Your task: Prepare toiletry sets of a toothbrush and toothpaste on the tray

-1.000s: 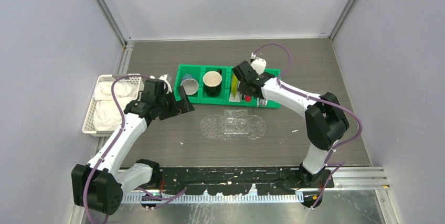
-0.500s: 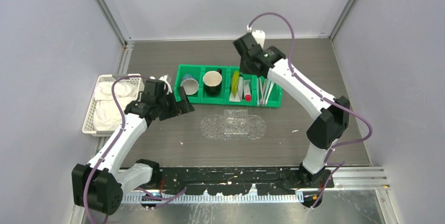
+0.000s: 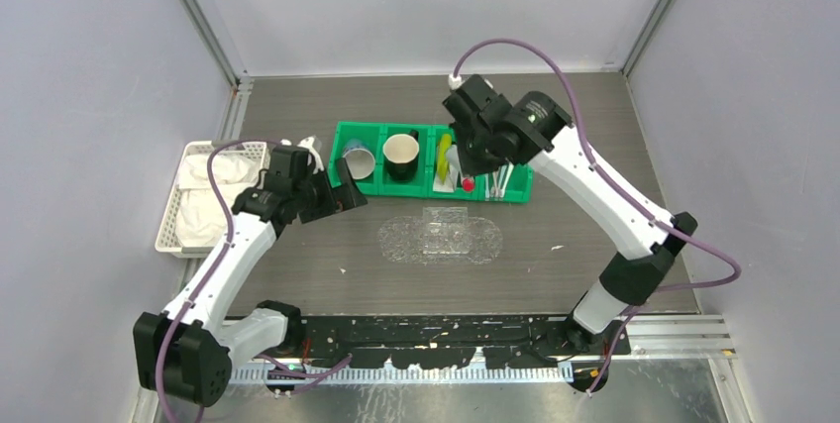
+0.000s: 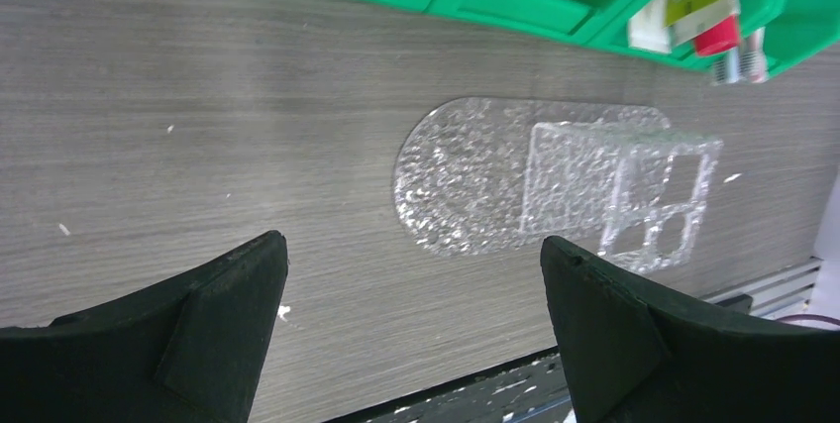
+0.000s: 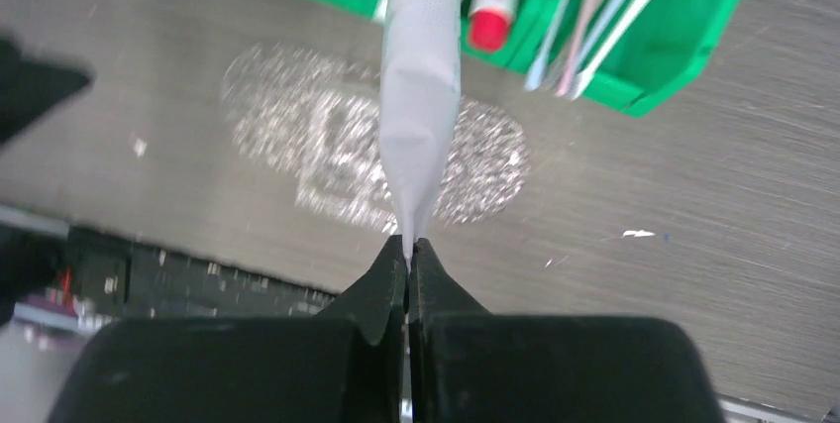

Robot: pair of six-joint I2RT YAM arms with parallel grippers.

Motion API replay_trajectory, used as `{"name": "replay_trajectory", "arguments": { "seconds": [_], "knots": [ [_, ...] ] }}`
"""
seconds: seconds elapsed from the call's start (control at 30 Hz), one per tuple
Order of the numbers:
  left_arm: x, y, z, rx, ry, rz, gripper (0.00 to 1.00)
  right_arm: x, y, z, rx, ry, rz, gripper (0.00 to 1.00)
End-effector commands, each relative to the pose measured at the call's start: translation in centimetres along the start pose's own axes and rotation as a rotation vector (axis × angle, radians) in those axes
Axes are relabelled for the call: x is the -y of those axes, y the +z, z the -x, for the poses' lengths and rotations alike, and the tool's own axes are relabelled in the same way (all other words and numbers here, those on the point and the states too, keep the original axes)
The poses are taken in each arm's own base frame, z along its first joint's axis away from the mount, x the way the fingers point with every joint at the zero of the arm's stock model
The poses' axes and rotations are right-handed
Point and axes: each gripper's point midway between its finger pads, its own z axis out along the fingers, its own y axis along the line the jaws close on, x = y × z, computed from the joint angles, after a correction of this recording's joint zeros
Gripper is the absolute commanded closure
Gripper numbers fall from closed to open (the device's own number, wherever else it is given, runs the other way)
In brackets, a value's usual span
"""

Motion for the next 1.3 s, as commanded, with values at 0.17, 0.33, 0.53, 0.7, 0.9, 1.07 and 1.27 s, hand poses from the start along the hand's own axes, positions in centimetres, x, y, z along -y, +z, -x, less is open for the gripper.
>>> {"name": "replay_trajectory", "arguments": {
  "seconds": [0.17, 0.33, 0.53, 0.7, 0.9, 1.07, 1.27],
  "knots": [
    [10.9, -2.6, 8.5, 0.092, -0.034, -0.369, 0.00, -6.1, -6.9, -5.8, -0.023, -0.139, 0.265, 0.99],
    [14.1, -2.7, 10.7, 0.103, -0.049, -0.447, 0.00, -8.7, -6.9, -8.3, -0.044, -0.198, 0.300, 0.99],
    [15.3, -1.4, 8.1, 0.024, -0.020, -0.473, 0.00, -11.8, -7.3, -7.8, -0.026, -0.217, 0.398, 0.99],
    [15.6, -0.9, 2.2, -0.075, 0.023, -0.474, 0.00, -13.1, -6.9, -5.0, 0.050, -0.233, 0.378, 0.99],
    [15.2, -1.5, -4.1, -0.120, 0.056, -0.465, 0.00, -11.3, -6.1, 0.0, 0.131, -0.103, 0.389, 0.99],
    [14.1, -1.9, -3.9, -0.098, 0.078, -0.413, 0.00, -10.6, -7.5, 0.3, 0.166, -0.082, 0.426, 0.99],
    [15.1, -1.6, -3.3, -0.101, 0.065, -0.435, 0.00, -10.4, -8.3, 0.4, 0.187, -0.070, 0.455, 0.99]
  ]
}}
